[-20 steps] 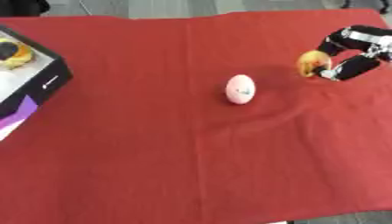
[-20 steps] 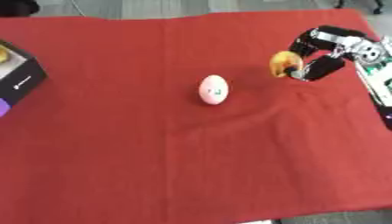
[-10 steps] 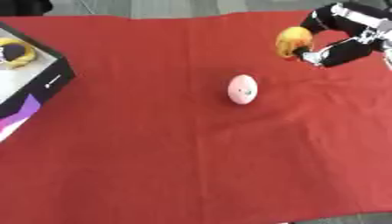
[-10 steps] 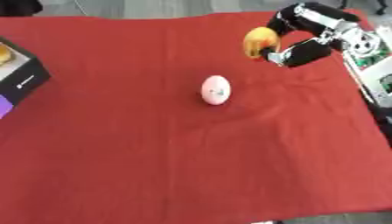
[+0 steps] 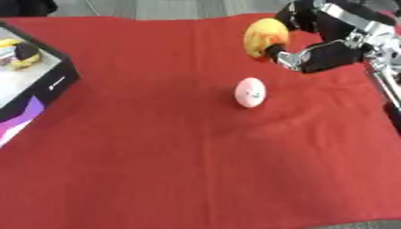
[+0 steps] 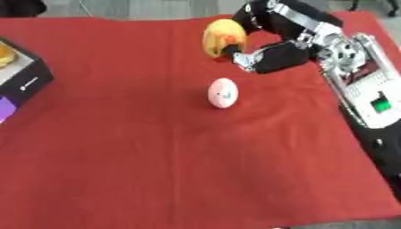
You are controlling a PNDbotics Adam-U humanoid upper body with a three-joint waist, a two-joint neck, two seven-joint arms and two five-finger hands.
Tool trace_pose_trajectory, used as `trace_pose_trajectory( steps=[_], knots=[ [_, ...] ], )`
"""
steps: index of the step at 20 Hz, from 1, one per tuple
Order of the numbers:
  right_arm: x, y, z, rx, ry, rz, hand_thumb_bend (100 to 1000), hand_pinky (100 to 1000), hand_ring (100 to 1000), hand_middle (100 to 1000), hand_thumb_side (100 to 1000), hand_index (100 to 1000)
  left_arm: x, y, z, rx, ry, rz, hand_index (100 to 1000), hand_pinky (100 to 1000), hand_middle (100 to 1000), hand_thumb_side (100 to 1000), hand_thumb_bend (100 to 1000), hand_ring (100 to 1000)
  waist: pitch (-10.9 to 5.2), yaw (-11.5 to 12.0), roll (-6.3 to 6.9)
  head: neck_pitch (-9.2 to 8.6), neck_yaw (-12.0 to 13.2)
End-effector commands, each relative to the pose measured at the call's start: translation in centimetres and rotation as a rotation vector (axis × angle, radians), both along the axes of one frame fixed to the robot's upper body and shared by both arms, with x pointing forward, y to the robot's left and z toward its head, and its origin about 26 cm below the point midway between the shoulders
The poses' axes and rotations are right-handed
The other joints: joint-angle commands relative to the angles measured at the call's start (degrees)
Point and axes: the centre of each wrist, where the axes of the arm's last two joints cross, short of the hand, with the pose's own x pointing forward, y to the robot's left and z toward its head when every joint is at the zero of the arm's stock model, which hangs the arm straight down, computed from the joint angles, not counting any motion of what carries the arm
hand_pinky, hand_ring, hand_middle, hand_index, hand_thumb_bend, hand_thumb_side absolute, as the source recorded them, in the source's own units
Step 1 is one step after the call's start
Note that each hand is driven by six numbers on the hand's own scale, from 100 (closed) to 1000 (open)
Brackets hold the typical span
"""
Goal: Pick up the objects with one hand, pass them to the other hand, and then place them into the box on the other side of the table.
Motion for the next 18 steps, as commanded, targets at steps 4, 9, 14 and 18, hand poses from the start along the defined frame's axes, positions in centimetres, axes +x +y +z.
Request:
trace_pose_trajectory(
  steps=[4,9,14,18],
  knots=[
    [-0.7,3.0,0.4,0.062,-0.029,0.058,197,845,599,525,100,626,-0.2,-1.2,1.6,0.062,-0.025,-0.064,753,862,737,405,840,759,-1.24,0.03,0.96,-0.36,0.59],
    [-0.6,5.3,0.1,0.082,-0.034,0.098,194,834,584,524,100,626,-0.4,-2.7,1.9,0.133,-0.006,-0.146,761,862,742,387,845,762,-1.20,0.22,0.98,-0.25,0.40],
    [-0.7,7.3,0.1,0.087,-0.035,0.150,195,830,581,526,100,627,-0.2,-3.7,1.9,0.176,0.035,-0.208,761,862,743,390,836,762,-1.22,0.33,0.97,-0.18,0.24],
    [-1.1,8.9,0.1,0.060,-0.050,0.207,197,826,583,527,100,627,0.0,-4.5,1.7,0.214,0.069,-0.254,765,862,747,389,832,764,-1.21,0.42,1.00,-0.19,0.15]
  ],
)
